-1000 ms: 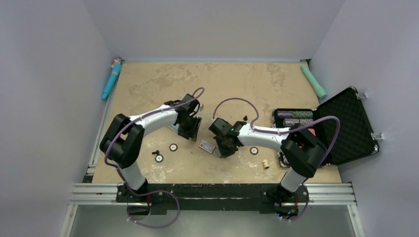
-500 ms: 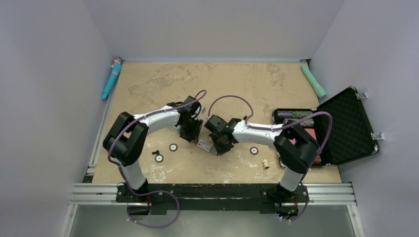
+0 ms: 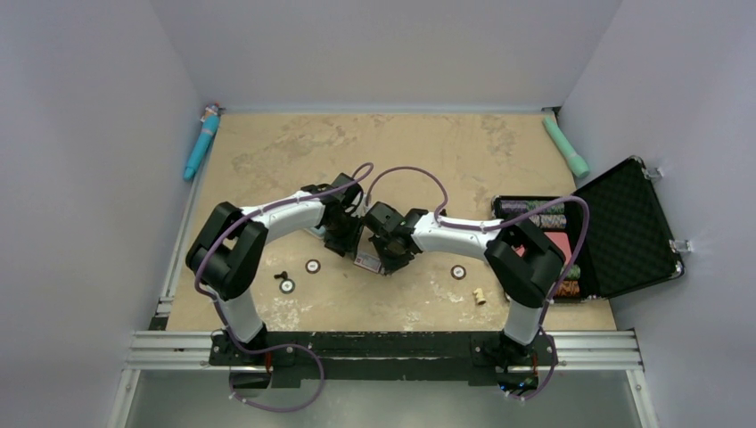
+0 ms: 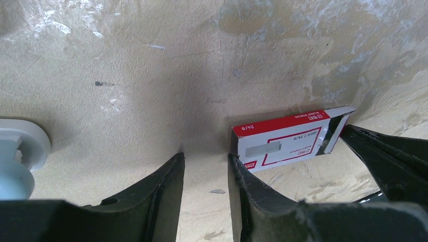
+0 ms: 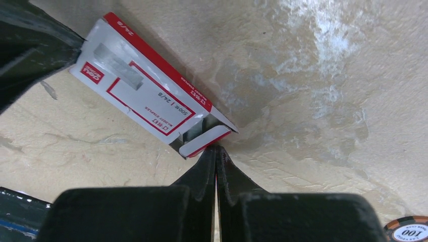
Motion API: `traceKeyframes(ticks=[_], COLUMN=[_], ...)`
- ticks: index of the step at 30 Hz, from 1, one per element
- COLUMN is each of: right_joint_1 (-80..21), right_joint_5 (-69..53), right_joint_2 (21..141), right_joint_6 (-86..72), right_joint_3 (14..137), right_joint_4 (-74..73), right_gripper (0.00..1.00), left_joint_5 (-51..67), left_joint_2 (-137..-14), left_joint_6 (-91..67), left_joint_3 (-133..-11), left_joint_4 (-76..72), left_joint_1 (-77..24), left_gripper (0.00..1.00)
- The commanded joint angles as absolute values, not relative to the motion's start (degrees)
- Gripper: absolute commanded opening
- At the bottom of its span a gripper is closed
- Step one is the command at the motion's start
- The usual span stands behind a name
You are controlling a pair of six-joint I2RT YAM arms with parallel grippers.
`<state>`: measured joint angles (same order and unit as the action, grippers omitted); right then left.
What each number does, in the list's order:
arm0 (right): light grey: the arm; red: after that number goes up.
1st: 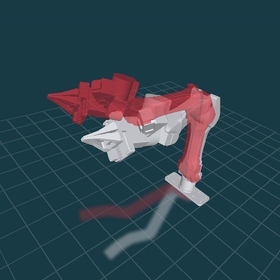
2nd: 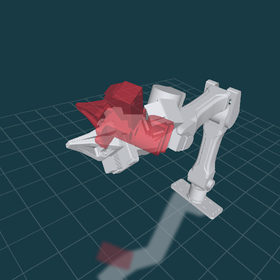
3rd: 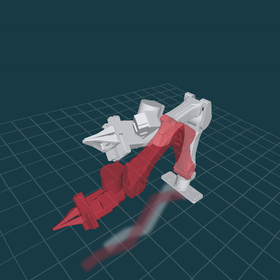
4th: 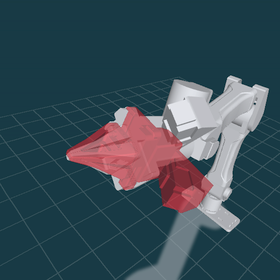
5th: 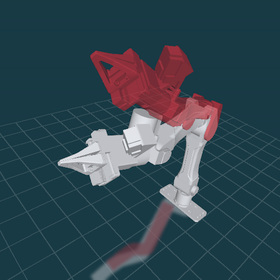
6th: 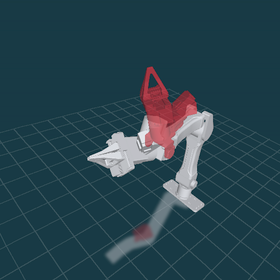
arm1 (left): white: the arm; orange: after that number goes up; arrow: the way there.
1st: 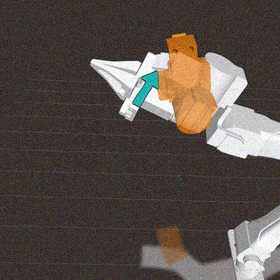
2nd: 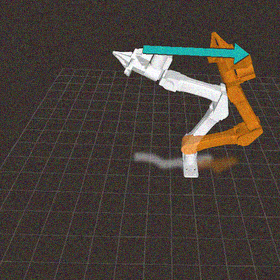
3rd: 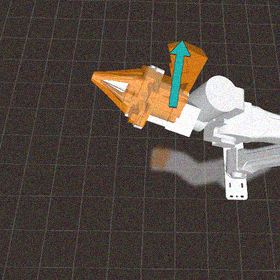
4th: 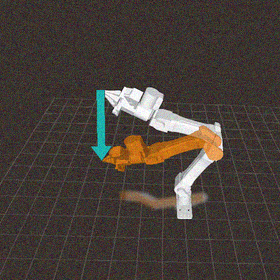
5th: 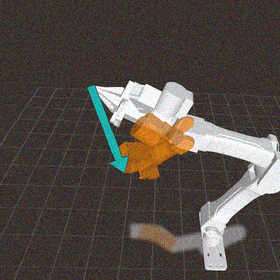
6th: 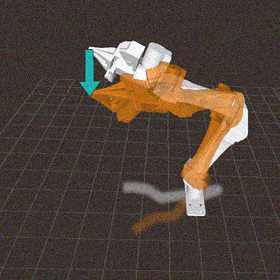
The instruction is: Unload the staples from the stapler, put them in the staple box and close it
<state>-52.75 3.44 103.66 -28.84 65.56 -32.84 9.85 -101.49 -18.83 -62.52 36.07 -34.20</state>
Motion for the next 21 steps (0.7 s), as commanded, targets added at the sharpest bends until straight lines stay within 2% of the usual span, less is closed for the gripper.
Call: traceKeyframes(ticks=[1,11,15,21], right_joint_1=[-52.6,-52.6,-52.6,-52.5], right_joint_5=[2.2,0.3,0.6,7.8], right_joint_2=[100.9,99.6,96.2,90.8], right_joint_6=[-26.5,-24.0,-24.3,-28.1], right_joint_3=[66.3,65.4,64.5,61.9], right_joint_4=[-27.3,-21.0,-23.3,-30.9], right_gripper=[0.00,0.00,0.00,0.01], left_joint_5=[10.4,10.3,9.9,9.8], left_joint_2=[-103.9,-104.0,-103.9,-104.1], left_joint_6=[-17.7,-17.6,-17.6,-17.5], left_joint_3=[-62.4,-62.5,-62.5,-62.6], left_joint_4=[35.7,35.9,36.0,36.1], left_joint_1=[-34.5,-34.5,-34.5,-34.5], left_gripper=[0.41,0.41,0.41,0.41])
